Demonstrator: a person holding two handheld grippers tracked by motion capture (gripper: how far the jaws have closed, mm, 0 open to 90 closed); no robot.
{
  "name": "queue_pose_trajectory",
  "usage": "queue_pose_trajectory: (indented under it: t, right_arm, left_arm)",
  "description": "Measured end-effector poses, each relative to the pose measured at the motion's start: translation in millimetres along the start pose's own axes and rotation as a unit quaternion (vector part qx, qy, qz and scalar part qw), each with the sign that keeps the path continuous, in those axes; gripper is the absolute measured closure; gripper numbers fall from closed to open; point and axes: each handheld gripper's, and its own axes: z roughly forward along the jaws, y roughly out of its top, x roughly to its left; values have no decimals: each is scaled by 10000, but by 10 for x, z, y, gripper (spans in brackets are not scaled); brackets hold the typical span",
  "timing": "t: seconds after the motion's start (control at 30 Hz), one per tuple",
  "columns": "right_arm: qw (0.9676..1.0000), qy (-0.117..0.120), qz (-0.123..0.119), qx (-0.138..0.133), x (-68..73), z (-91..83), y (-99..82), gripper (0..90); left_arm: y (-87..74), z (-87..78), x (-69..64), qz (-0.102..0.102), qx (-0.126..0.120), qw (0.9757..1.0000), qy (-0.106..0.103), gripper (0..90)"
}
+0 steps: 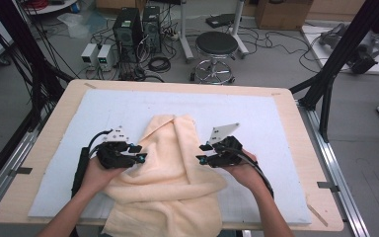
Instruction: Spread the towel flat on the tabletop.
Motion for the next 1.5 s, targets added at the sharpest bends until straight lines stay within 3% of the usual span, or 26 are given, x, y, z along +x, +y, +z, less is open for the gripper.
queue_pose_trajectory:
  t: [0.13,0.2,0.23,0.33,0.47,0.63,0.73,0.83,0.93,1.07,1.13,1.27,1.33,1.43,1.5]
  right_arm:
    - [9995,172,213,130,-152,318,-66,560]
    - [9991,240,221,255,-176,438,-93,592]
    - [9987,287,208,360,-178,487,-108,612]
    - [9975,419,481,302,-229,501,-140,800]
    - [9977,290,420,442,-210,467,-135,853]
    - [9981,-34,498,374,-237,171,-189,856]
    - [9969,-235,672,346,-257,-99,-301,855]
    - [9961,-357,691,424,-164,-317,-414,855]
    - [9964,-319,638,456,14,-465,-527,855]
    - [9982,31,531,283,254,-559,-582,819]
    - [9989,-37,392,242,297,-585,-532,772]
    - [9993,-198,323,-14,170,-603,-334,691]
    - [9992,-282,265,-55,54,-543,-228,669]
    - [9991,-369,215,-42,-149,-371,-133,658]
    - [9988,-366,334,17,-275,-210,-136,647]
  left_arm:
    - [-34,223,39,91,382,9992,0,562]
    - [-66,301,90,-57,629,9979,-142,567]
    - [-76,301,97,-95,545,9984,-132,579]
    - [-84,293,120,-140,543,9984,-2,712]
    - [-75,279,109,-19,603,9980,186,853]
    - [-99,142,113,-90,498,9978,425,869]
    - [-111,24,134,-143,332,9988,344,870]
    - [-137,-84,112,-140,261,9991,309,870]
    - [-189,-198,55,-104,211,9996,164,870]
    - [-230,-284,-56,40,306,9995,-23,864]
    - [-198,-310,-74,113,261,9996,-22,822]
    - [-36,-287,-50,78,-6,9999,86,695]
    - [46,-224,-22,80,-11,9997,220,633]
    - [107,-73,40,76,102,9994,316,585]
    - [99,38,75,119,258,9989,360,569]
